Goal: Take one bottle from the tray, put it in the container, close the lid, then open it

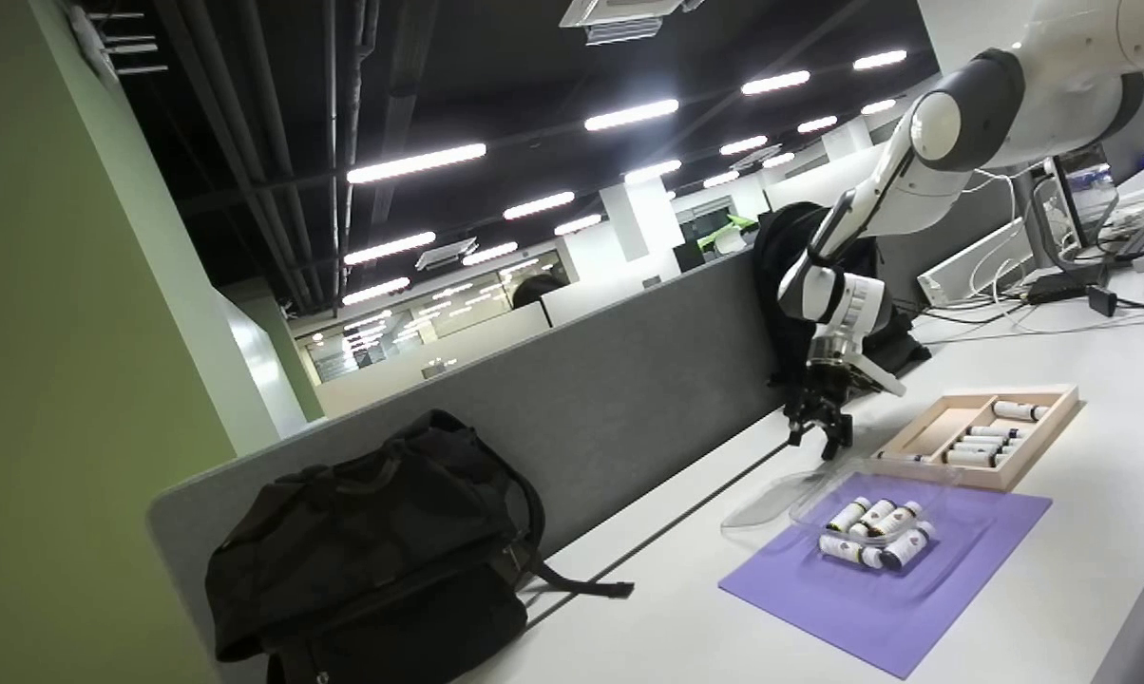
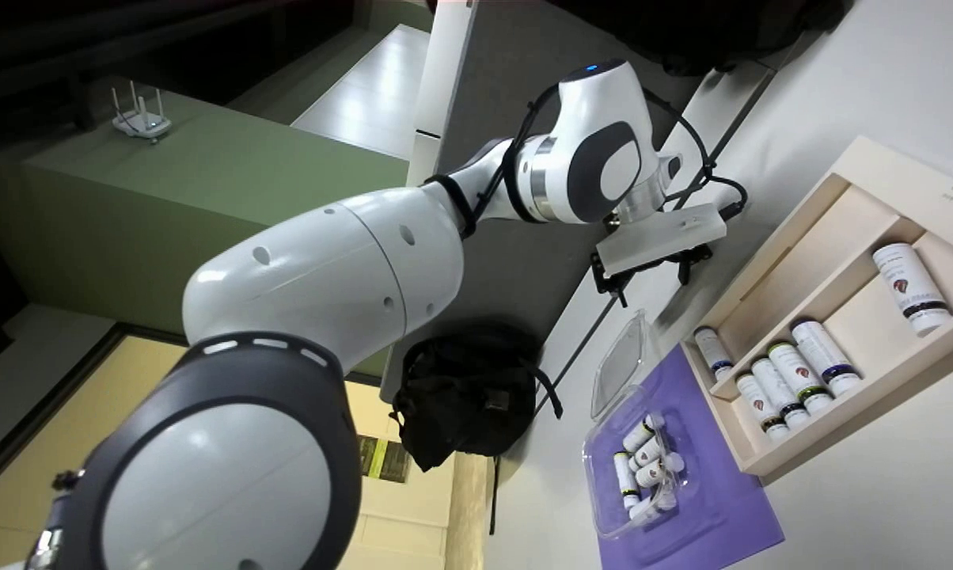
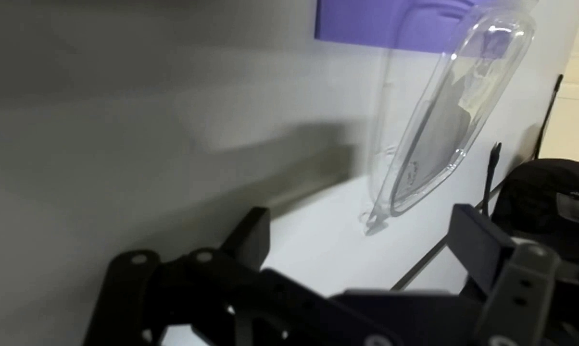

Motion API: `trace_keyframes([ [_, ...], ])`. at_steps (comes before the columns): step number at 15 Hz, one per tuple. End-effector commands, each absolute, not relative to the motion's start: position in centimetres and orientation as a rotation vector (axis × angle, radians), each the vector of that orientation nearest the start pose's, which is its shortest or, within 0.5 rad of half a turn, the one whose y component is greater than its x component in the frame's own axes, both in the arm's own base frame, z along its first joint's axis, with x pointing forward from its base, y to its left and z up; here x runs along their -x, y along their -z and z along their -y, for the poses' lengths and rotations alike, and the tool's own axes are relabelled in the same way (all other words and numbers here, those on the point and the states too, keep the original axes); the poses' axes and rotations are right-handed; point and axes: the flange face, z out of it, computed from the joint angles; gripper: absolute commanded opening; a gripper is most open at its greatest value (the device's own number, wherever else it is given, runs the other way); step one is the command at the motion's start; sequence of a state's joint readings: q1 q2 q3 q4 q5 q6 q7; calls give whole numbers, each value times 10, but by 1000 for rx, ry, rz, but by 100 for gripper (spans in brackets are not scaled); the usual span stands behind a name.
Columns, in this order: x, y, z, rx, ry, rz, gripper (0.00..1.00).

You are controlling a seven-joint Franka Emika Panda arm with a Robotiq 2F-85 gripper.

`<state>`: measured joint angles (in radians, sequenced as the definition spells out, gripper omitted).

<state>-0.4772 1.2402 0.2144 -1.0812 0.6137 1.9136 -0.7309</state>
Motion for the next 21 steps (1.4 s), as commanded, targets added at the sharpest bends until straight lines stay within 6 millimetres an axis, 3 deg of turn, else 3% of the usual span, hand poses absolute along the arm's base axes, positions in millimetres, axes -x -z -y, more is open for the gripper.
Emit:
trace_keyframes([
  [1, -704, -48, 185, 2235, 44, 31, 100],
  [13, -710, -43, 138, 2132, -45, 55, 100],
  [21, -709, -35, 131, 2120, -72, 26, 100],
])
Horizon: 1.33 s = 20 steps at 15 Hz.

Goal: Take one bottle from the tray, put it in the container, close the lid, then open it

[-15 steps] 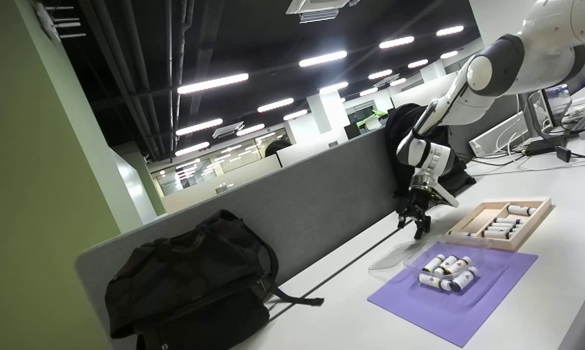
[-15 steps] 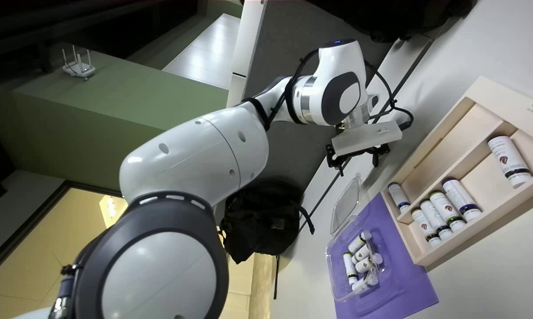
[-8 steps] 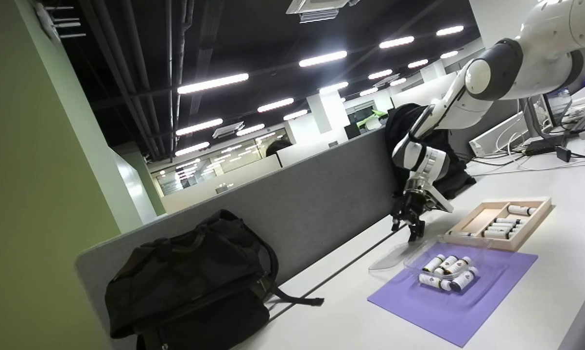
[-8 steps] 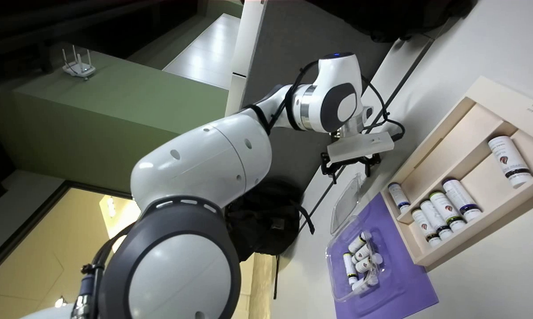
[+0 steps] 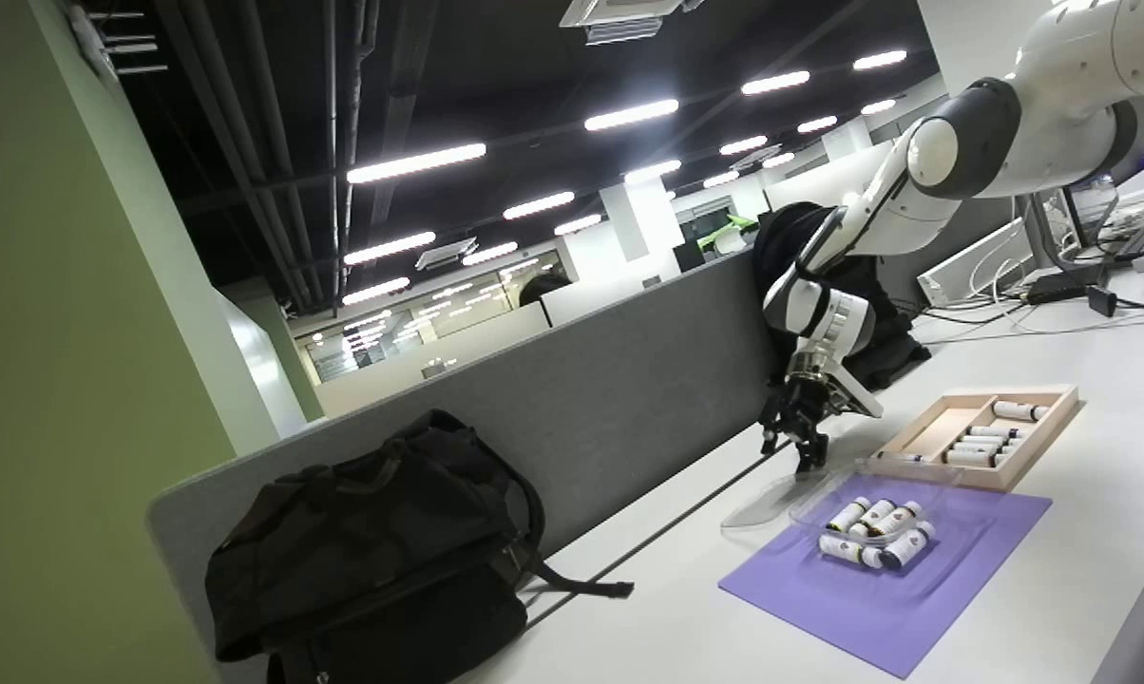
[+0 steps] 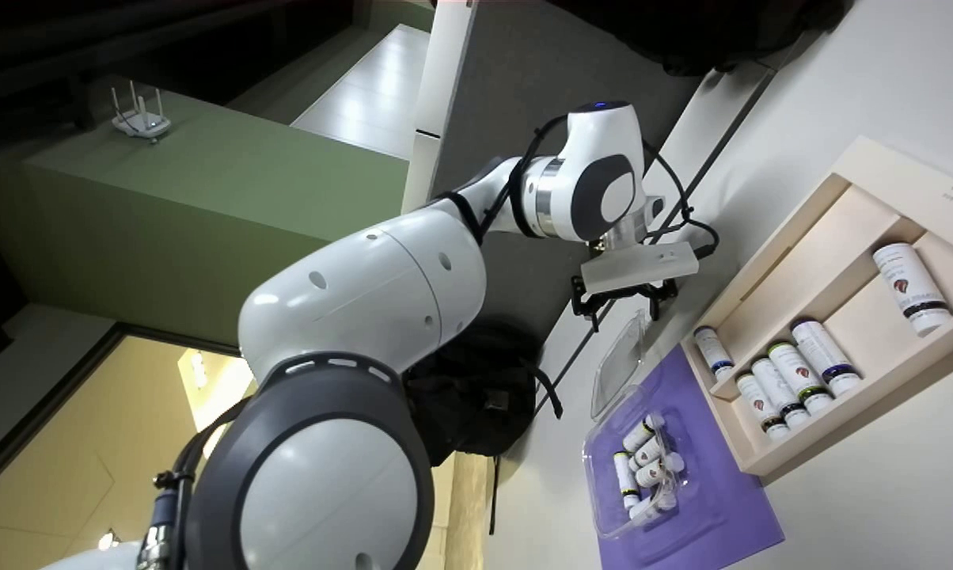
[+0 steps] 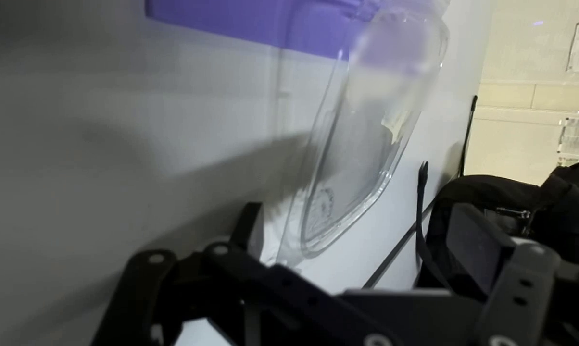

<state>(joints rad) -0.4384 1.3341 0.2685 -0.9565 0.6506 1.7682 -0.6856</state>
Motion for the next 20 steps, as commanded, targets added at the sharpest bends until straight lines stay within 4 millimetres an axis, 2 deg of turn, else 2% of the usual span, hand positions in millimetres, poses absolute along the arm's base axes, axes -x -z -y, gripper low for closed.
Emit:
trace_keyframes([
  [1, -709, -34, 131, 2111, -75, 20, 100],
  [10, -707, -31, 119, 2026, -117, -13, 100],
  [16, -711, -48, 115, 1963, -100, 11, 100],
  [20, -712, -70, 106, 1919, -120, 62, 100],
])
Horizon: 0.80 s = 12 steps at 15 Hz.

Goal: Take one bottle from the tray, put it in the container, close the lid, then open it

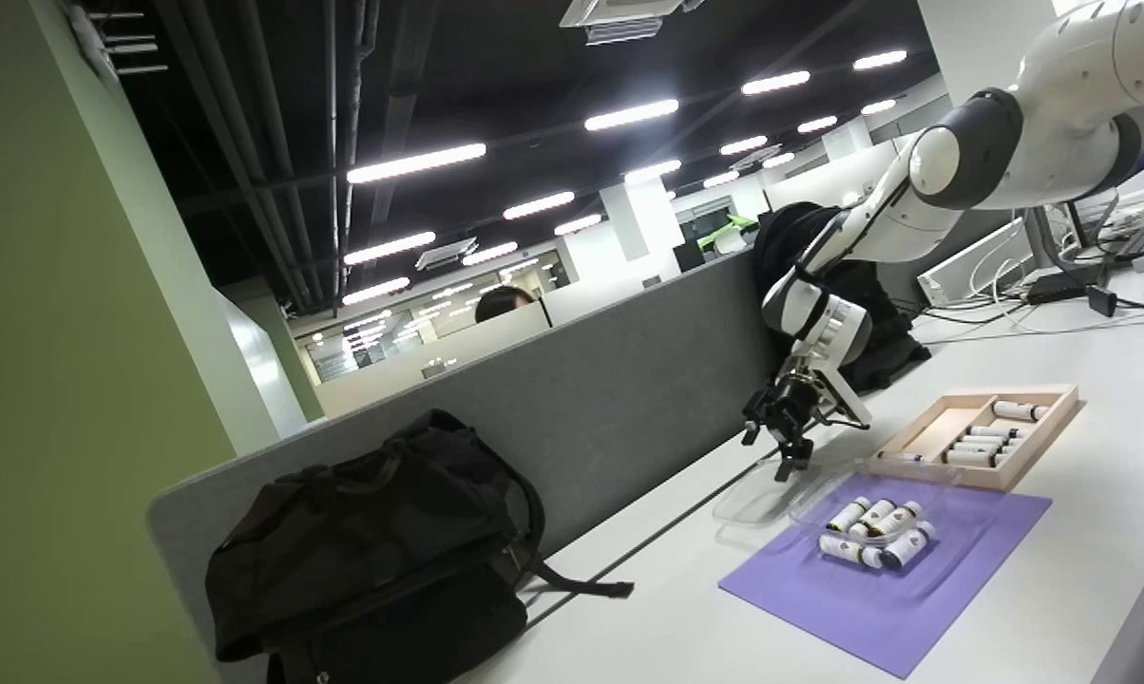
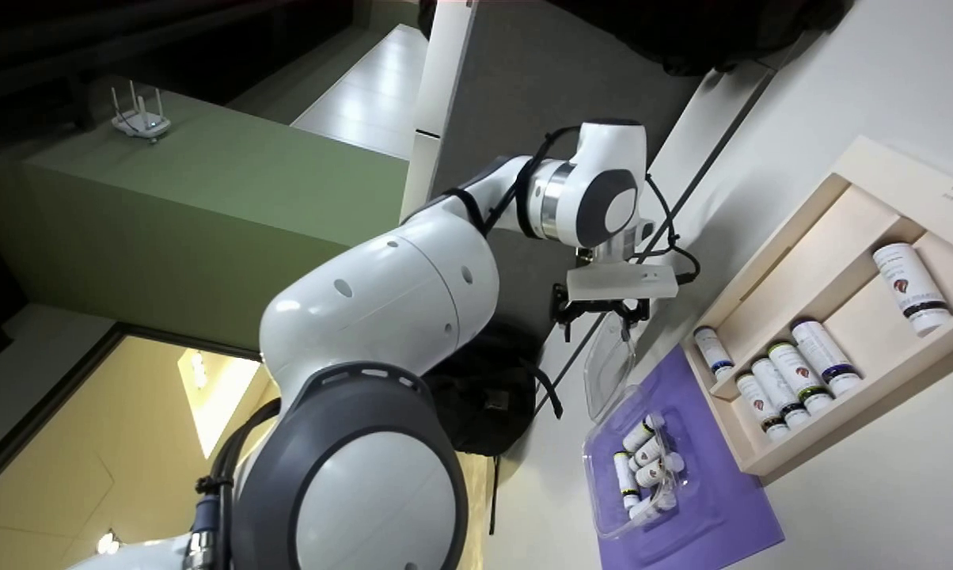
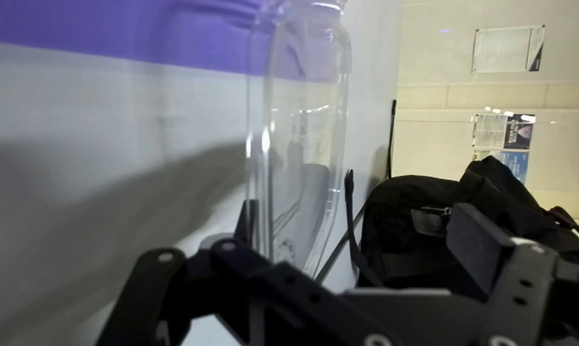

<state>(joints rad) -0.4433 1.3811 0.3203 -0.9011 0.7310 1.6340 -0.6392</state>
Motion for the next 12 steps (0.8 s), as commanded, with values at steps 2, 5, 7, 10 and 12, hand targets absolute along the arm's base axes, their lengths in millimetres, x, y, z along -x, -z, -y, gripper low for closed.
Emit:
trace_keyframes([
  [2, -711, -82, 103, 1885, -152, 86, 100],
  [5, -708, -103, 96, 1855, -203, 133, 100],
  [7, -705, -121, 90, 1843, -245, 159, 100],
  [10, -702, -146, 84, 1843, -314, 182, 100],
  [12, -697, -161, 79, 1844, -365, 191, 100],
])
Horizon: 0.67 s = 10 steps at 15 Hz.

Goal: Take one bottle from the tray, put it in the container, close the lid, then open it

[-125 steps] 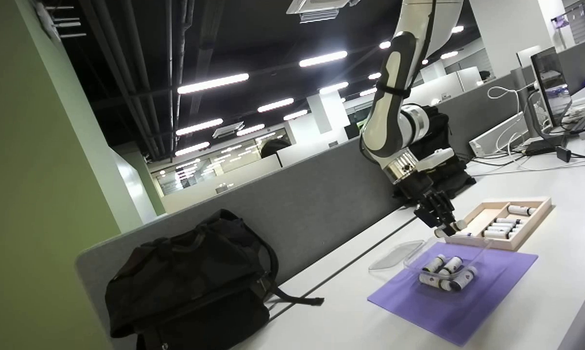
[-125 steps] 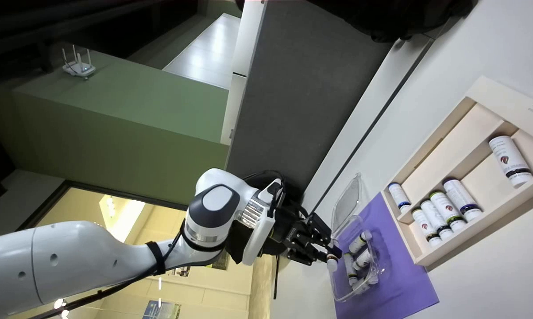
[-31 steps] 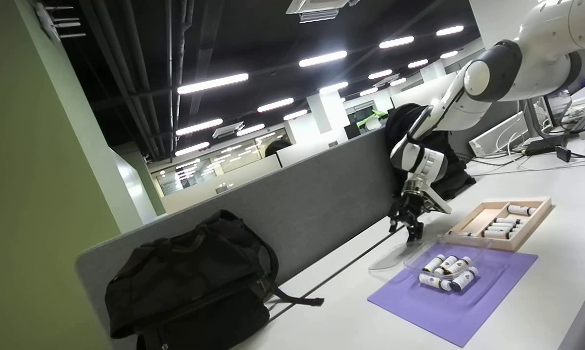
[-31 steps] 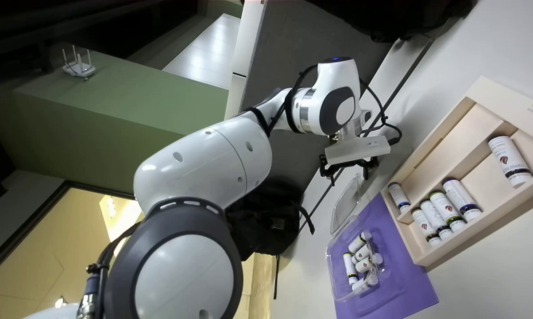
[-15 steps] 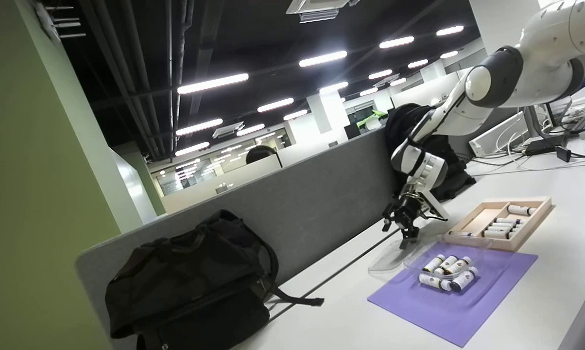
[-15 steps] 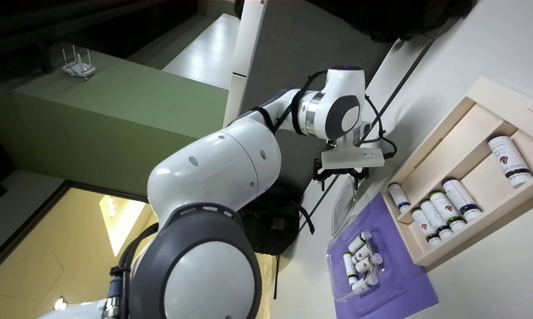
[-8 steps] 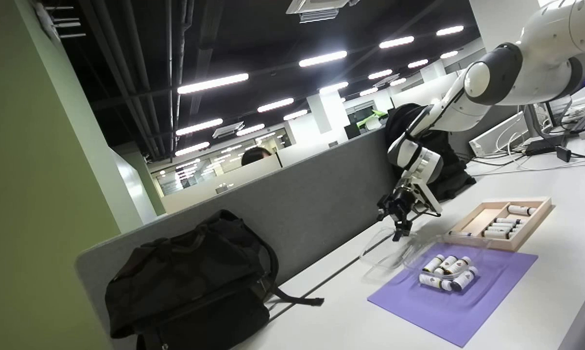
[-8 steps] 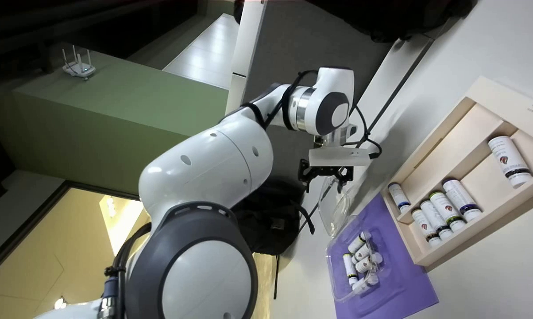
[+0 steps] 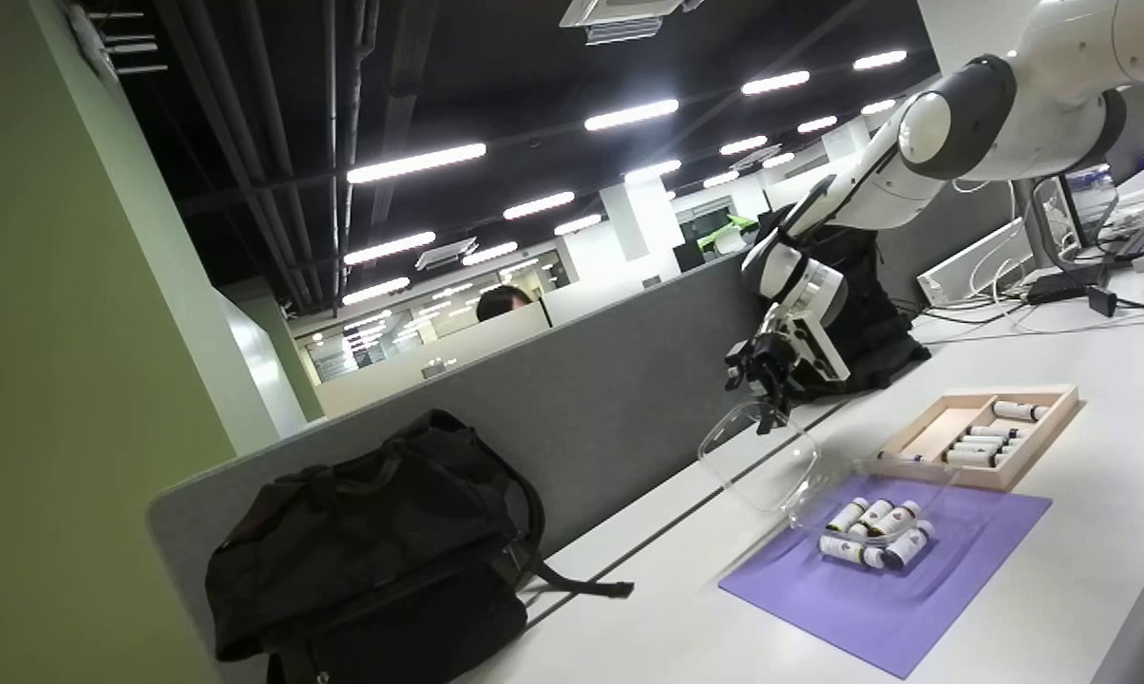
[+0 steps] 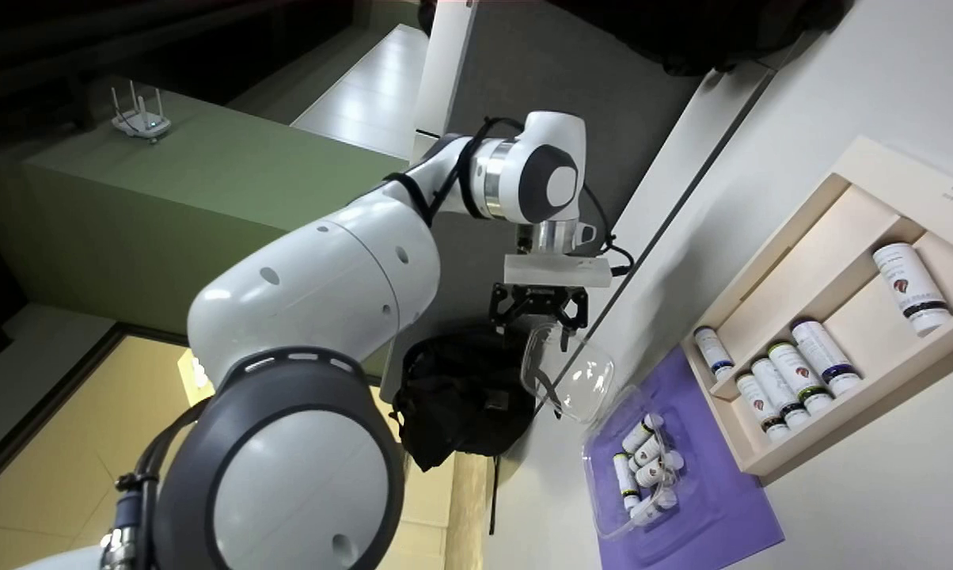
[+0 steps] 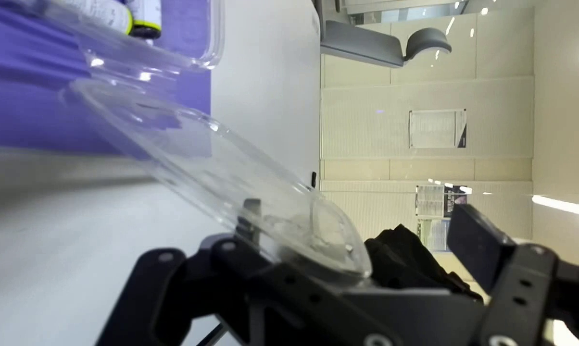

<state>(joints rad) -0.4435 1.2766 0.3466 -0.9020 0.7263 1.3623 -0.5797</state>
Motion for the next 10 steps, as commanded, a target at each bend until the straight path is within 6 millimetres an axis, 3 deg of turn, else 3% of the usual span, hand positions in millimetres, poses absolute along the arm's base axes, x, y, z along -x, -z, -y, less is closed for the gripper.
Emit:
trace_keyframes([
  [1, -694, -168, 78, 1839, -392, 193, 100],
  [5, -677, -178, 69, 1817, -514, 168, 100],
  [10, -639, -163, 52, 1830, -724, 100, 100],
])
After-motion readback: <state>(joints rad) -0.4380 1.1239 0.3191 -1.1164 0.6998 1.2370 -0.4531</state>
